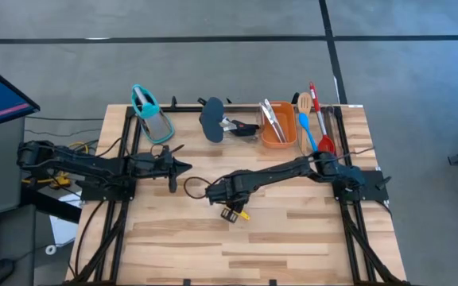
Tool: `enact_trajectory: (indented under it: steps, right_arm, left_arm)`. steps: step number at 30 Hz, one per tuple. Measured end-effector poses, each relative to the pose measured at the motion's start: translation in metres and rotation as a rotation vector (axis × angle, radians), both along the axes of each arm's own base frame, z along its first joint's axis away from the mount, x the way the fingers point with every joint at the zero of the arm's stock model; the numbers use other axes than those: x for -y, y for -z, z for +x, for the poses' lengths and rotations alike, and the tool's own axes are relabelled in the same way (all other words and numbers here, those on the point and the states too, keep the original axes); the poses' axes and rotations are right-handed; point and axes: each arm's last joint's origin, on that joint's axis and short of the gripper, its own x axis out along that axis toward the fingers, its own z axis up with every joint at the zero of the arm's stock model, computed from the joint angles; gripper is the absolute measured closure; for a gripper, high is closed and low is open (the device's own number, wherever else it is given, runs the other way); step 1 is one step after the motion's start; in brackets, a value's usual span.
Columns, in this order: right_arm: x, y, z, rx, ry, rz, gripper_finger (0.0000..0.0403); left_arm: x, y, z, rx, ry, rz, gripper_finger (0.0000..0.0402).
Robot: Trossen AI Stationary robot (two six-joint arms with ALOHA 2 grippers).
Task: Pick & Place Kitchen Items
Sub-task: Put the yellow spoon in the right transparent bin
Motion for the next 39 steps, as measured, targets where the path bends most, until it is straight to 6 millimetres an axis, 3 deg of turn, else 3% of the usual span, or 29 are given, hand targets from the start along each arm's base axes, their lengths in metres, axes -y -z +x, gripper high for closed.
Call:
enact_trajectory:
  steps: [15,32,35,39]
  right_arm:
    - [-0.023,0.008,0.001,0.033,0.120,0.011,0.0283]
    - [-0.024,0.036,-0.012,-0.026,0.122,0.049,0.0284]
    - [-0.025,0.037,-0.013,-0.029,0.092,0.043,0.0295]
    - [-0.025,0.037,-0.013,-0.027,0.055,0.042,0.0343]
  left_arm:
    - [0.000,0.000,0.000,0.001,-0.001,0.000,0.0400]
    - [0.000,0.000,0.000,0.002,0.013,-0.004,0.0400]
    - [0.000,0.000,0.000,0.002,0.013,-0.005,0.0400]
    - [0.001,0.000,0.000,0.002,0.015,-0.005,0.0400]
